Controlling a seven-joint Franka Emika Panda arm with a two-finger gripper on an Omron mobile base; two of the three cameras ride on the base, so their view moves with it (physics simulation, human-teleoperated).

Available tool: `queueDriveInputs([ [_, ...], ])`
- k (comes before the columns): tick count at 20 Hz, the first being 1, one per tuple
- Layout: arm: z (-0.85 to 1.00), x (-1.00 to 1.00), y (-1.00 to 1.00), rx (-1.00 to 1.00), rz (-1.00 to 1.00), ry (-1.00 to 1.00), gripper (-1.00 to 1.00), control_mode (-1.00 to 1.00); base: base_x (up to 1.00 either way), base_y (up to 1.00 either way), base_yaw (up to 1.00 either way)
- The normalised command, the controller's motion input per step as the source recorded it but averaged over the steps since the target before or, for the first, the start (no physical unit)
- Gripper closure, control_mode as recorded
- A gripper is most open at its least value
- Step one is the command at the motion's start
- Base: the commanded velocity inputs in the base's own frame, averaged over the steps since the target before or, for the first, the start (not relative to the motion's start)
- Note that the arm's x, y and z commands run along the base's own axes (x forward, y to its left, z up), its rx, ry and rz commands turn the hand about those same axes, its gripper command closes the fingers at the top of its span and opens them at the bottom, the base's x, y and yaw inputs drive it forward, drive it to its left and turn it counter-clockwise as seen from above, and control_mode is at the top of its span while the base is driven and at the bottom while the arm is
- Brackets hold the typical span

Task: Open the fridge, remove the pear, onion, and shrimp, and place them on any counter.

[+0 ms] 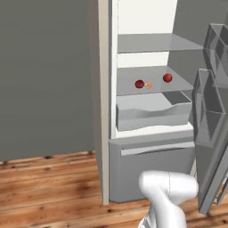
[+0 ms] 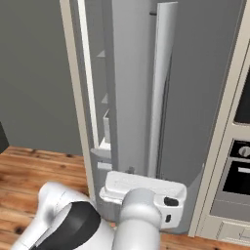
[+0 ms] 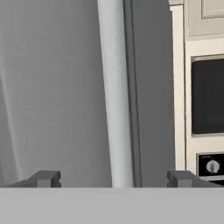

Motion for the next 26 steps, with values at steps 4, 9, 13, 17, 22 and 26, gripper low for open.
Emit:
queueDriveInputs([
  [4, 0.34, -0.61, 0.45, 0.0, -0.17, -0.01, -1.0, -1.0, 0.0, 0.0, 0.0],
  [9, 0.42, 0.08, 0.95, -0.02, -0.31, 0.01, -1.0, -1.0, 0.0, 0.0, 0.0],
  [13, 0.15, 0.27, 1.0, -0.08, -0.42, 0.01, -1.0, -1.0, 0.0, 0.0, 0.0],
  [17, 0.0, 0.87, 0.99, -0.12, -0.43, 0.1, -1.0, -1.0, 0.0, 0.0, 0.0],
  [22, 0.0, 0.79, 0.93, -0.08, -0.39, 0.05, -1.0, -1.0, 0.0, 0.0, 0.0],
  [26, 0.01, 0.54, 0.6, -0.03, -0.4, 0.0, -1.0, -1.0, 0.0, 0.0, 0.0],
])
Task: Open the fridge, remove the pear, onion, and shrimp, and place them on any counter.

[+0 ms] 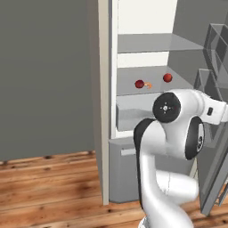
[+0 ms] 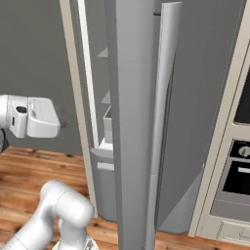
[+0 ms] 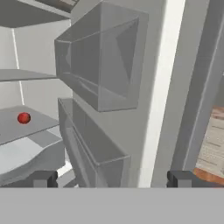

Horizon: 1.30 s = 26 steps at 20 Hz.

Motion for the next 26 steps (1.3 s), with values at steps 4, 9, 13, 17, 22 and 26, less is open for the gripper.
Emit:
queueDriveInputs([
  [4, 0.0, 0.66, -0.03, 0.0, -0.27, 0.0, -1.0, -1.0, 0.0, 0.0, 0.0],
  [9, 0.0, 0.18, -0.12, 0.0, -0.12, 0.01, -1.0, -1.0, 0.0, 0.0, 0.0],
  [13, 0.02, 0.35, 0.0, 0.0, -0.14, -0.01, -1.0, -1.0, 0.0, 0.0, 0.0],
  [17, 0.16, 0.59, -0.03, 0.0, -0.15, 0.0, -1.0, -1.0, 0.0, 0.0, 0.0],
  [22, 0.16, 0.5, -0.12, 0.0, -0.18, 0.0, -1.0, -1.0, 0.0, 0.0, 0.0],
  [26, 0.3, 0.31, -0.24, 0.0, -0.22, 0.0, -1.0, -1.0, 0.0, 0.0, 0.0],
])
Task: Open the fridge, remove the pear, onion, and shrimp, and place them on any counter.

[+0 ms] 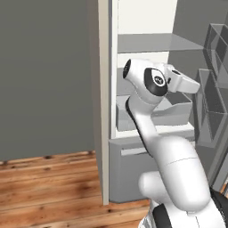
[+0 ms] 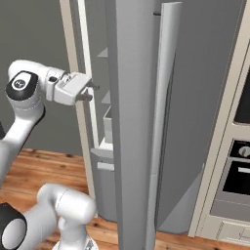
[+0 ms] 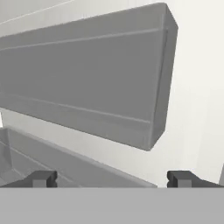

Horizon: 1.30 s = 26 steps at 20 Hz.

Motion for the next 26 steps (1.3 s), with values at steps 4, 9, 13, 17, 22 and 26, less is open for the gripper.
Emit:
queueDriveInputs([
  [4, 0.21, 0.11, -0.44, 0.0, -0.18, 0.0, -1.0, -1.0, 0.0, 0.0, 0.0],
  [9, 0.06, 0.0, -0.56, 0.0, -0.16, -0.05, -1.0, -1.0, 0.0, 0.0, 0.0],
  [13, 0.0, 0.07, -0.5, 0.0, -0.16, -0.1, -1.0, -1.0, 0.0, 0.0, 0.0],
  [17, 0.0, 0.03, -0.42, 0.0, -0.17, -0.11, -1.0, -1.0, 0.0, 0.0, 0.0],
  [22, 0.0, -0.47, -0.68, 0.0, -0.25, -0.04, -1.0, -1.0, 0.0, 0.0, 0.0],
  [26, 0.0, -0.85, -0.85, 0.01, -0.23, 0.01, -1.0, -1.0, 0.0, 0.0, 0.0],
])
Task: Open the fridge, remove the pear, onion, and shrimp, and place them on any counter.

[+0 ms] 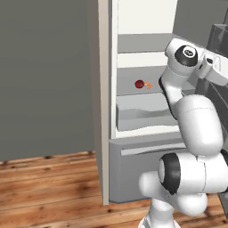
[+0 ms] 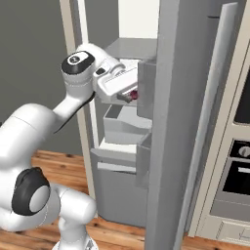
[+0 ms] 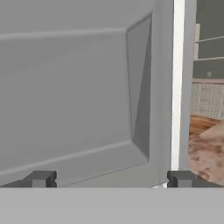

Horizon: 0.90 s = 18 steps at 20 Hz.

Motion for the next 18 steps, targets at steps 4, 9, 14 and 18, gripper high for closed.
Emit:
queueDriveInputs([
  [4, 0.0, -0.49, -0.71, 0.03, -0.1, 0.0, -1.0, -1.0, 0.0, 0.0, 0.0],
  [9, 0.0, 0.0, -0.18, 0.0, 0.01, 0.0, -1.0, -1.0, 0.0, 0.0, 0.0],
  [14, 0.0, 0.14, 0.13, 0.0, 0.28, 0.01, -1.0, -1.0, 0.0, 0.0, 0.0],
  [18, -0.03, 0.29, 0.62, 0.0, 0.73, 0.09, -1.0, -1.0, 0.0, 0.0, 0.0],
])
